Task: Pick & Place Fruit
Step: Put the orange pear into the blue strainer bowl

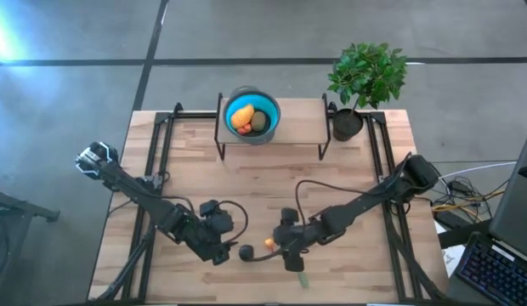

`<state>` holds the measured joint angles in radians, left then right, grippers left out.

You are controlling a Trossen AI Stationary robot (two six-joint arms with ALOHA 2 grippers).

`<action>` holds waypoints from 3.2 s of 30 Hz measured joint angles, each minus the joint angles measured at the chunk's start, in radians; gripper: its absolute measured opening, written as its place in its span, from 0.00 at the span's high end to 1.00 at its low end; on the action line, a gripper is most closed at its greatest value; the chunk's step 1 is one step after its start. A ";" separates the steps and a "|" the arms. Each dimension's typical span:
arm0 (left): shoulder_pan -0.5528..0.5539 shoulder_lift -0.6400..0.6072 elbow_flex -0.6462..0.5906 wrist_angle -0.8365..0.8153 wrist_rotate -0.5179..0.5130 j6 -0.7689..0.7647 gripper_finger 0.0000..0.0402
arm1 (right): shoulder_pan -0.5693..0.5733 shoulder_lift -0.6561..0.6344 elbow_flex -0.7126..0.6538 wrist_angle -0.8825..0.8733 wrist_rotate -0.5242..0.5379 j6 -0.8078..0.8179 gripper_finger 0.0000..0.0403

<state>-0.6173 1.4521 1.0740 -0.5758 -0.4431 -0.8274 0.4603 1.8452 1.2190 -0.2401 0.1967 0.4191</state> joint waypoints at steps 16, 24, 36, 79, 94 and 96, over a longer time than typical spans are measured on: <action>0.000 0.000 0.000 -0.004 0.000 0.008 0.22 | 0.002 0.092 0.005 0.021 0.043 0.239 0.32; 0.000 0.000 0.000 -0.004 0.000 0.007 0.22 | 0.007 0.187 0.091 0.010 0.043 0.170 0.39; 0.000 0.000 0.000 -0.006 0.000 0.005 0.22 | 0.007 0.243 0.167 -0.096 0.095 0.185 0.33; 0.000 0.000 0.000 -0.008 -0.004 0.009 0.22 | -0.010 0.243 0.159 -0.173 0.095 0.341 0.76; 0.000 0.000 0.000 -0.008 -0.002 0.009 0.22 | -0.010 0.230 0.159 -0.176 0.073 0.330 0.80; 0.000 0.000 0.000 -0.008 -0.001 0.009 0.22 | -0.010 0.217 0.159 -0.175 0.068 0.317 0.81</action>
<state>-0.6170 1.4525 1.0744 -0.5842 -0.4438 -0.8188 0.4502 2.0626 1.3777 -0.4149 0.2645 0.7361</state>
